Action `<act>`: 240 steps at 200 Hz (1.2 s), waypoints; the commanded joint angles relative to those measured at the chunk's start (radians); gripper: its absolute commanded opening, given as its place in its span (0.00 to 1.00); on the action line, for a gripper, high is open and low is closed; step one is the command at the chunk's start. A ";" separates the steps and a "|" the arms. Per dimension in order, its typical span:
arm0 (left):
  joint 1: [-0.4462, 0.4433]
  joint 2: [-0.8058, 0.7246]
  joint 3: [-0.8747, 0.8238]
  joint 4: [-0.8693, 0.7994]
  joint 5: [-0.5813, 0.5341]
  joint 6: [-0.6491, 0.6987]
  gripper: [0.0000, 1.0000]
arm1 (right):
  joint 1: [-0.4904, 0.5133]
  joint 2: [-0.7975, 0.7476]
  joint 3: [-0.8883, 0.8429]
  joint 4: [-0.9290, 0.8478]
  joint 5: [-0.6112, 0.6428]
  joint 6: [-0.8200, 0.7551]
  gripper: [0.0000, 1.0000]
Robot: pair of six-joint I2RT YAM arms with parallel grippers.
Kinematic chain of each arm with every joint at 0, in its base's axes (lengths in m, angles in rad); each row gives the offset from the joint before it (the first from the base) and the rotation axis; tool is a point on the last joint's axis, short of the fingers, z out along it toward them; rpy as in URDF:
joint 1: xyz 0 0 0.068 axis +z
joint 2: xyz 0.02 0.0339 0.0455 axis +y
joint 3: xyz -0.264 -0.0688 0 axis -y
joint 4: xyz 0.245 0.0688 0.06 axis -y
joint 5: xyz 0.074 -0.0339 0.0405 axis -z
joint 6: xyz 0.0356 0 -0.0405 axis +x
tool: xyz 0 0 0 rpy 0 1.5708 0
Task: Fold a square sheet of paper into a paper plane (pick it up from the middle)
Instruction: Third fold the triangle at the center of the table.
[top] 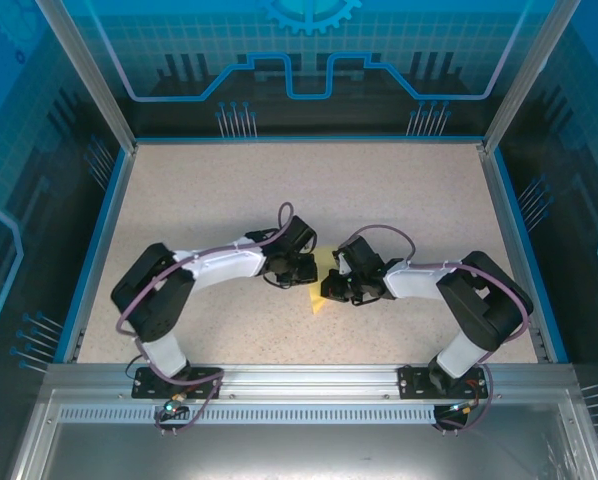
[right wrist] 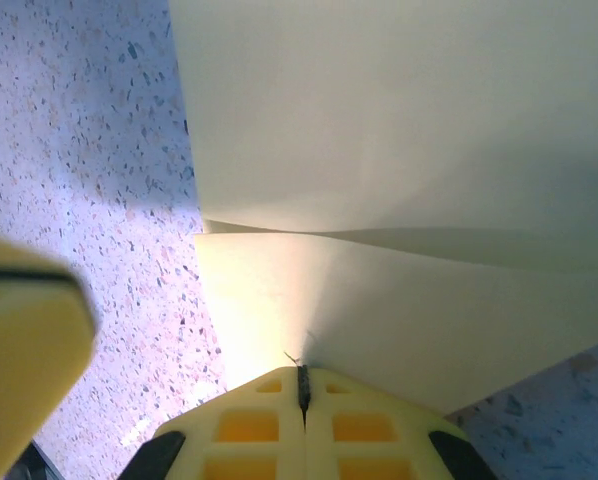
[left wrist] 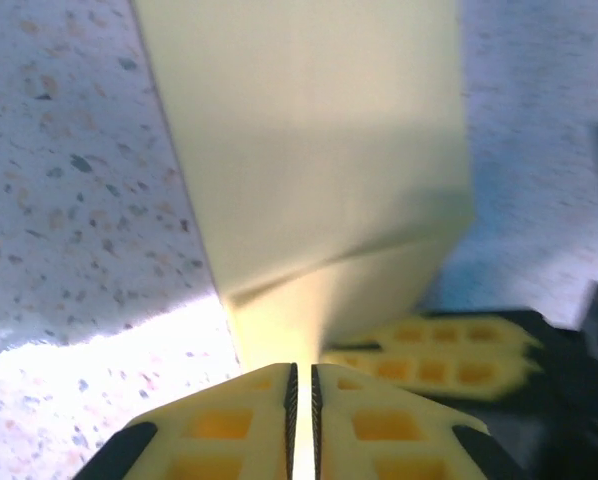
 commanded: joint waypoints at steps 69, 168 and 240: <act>-0.085 0.005 -0.188 0.260 0.179 -0.249 0.00 | -0.004 0.017 -0.020 -0.024 0.004 0.012 0.00; -0.111 0.039 -0.238 0.188 0.112 -0.260 0.00 | -0.009 -0.070 -0.010 -0.027 -0.002 -0.032 0.00; -0.119 0.040 -0.280 0.225 0.084 -0.280 0.00 | 0.001 -0.063 -0.092 0.049 -0.042 0.017 0.00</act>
